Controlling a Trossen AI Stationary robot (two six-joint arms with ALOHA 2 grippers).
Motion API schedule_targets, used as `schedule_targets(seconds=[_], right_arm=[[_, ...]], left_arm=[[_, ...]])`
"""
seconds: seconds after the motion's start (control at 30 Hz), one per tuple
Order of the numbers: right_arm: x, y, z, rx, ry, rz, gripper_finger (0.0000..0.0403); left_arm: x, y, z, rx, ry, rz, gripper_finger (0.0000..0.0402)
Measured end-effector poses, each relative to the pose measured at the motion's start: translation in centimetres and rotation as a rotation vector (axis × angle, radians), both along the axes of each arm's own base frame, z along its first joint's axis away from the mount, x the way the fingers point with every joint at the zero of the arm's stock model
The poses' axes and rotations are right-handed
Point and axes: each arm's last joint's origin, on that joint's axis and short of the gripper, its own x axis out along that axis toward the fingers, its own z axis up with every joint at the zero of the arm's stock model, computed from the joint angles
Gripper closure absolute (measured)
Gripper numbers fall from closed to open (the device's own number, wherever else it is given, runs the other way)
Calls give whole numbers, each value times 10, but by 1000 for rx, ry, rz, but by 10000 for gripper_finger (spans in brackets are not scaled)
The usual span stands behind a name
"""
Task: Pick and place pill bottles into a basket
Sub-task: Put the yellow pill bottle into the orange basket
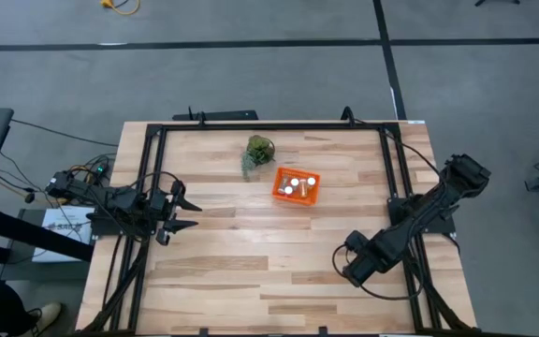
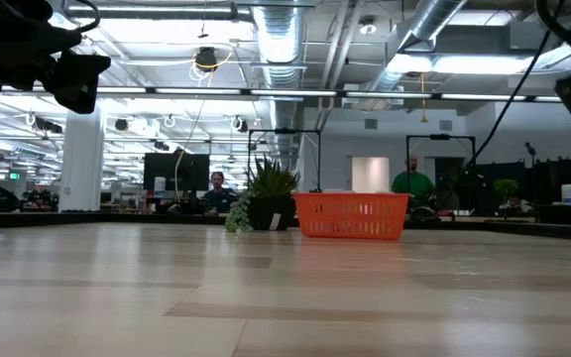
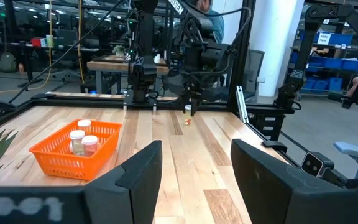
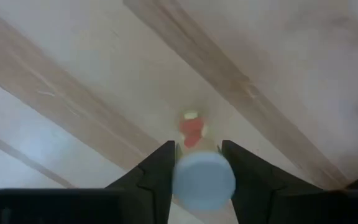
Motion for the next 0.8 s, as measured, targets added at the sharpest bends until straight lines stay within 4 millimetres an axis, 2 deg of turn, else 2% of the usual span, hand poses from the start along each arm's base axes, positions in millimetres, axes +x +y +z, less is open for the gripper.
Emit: schedule_targets(seconds=[0.1, 0.27, 0.47, 0.63, 0.8], right_arm=[[0, -1, -6, 11, -10, 5, 285], [5, -6, -4, 16, -11, 27, 301], [30, -22, 10, 50, -67, 91, 302], [66, -52, 33, 41, -194, 206, 299], [104, -101, 70, -28, -369, 323, 304]], left_arm=[[0, 0, 0, 0, -1, 0, 221], [0, 0, 0, 0, 0, 0, 221], [0, 0, 0, 0, -1, 0, 221], [0, 0, 0, 0, 0, 0, 221], [0, 0, 0, 0, 0, 0, 221]])
